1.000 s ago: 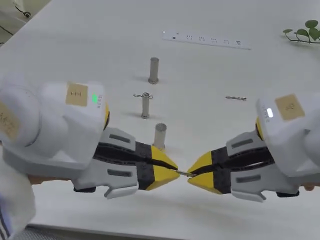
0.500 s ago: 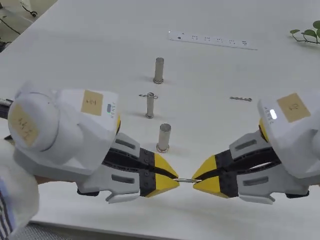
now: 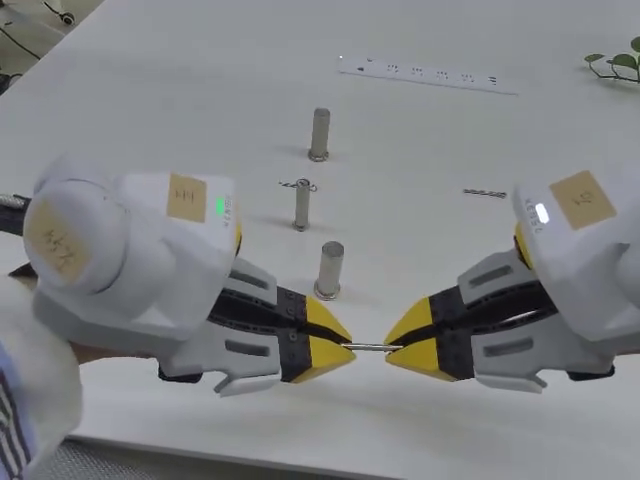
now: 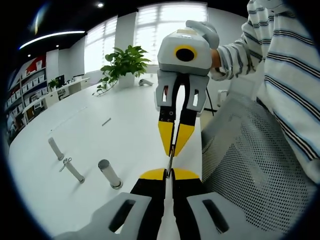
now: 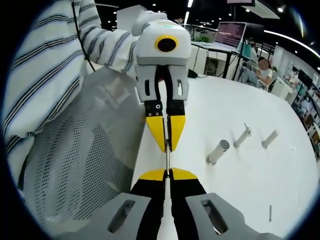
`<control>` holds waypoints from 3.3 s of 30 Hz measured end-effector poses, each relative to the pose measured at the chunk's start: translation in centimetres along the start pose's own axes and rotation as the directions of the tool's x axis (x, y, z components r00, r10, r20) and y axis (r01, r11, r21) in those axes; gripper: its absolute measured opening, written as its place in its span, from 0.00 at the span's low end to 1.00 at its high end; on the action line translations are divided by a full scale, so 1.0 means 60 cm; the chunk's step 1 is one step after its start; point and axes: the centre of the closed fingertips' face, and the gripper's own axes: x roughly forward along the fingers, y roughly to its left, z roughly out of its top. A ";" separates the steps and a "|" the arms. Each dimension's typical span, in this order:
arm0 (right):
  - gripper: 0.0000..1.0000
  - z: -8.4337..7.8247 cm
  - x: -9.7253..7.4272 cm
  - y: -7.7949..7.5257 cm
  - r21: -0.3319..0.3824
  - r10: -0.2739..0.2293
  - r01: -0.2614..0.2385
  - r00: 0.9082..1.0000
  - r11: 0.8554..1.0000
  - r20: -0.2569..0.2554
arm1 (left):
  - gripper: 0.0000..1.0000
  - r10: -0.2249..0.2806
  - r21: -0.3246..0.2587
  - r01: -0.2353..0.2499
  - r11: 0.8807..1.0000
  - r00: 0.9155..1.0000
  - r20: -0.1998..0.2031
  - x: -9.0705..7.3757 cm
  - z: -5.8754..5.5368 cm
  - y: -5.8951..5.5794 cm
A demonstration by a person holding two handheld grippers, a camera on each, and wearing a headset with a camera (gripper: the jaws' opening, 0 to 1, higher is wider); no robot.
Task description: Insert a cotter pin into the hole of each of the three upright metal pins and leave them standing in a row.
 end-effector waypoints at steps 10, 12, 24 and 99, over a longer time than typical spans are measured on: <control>0.03 -0.010 -0.004 -0.029 0.063 -0.034 0.037 0.999 0.997 -0.040 | 0.14 0.087 -0.068 -0.083 0.994 0.994 0.063 -0.012 0.005 0.027; 0.03 -0.014 -0.005 -0.036 0.072 -0.045 0.049 0.997 0.996 -0.059 | 0.19 0.116 -0.131 -0.104 0.986 0.990 0.086 -0.015 0.004 0.037; 0.03 -0.035 -0.021 -0.083 0.139 -0.104 0.121 0.987 0.983 -0.123 | 0.27 0.254 -0.251 -0.235 0.939 0.966 0.044 -0.027 -0.033 0.100; 0.04 -0.032 0.020 -0.135 0.125 -0.104 0.127 0.979 0.984 -0.175 | 0.12 0.192 -0.069 -0.188 0.980 0.980 0.046 0.051 -0.045 0.163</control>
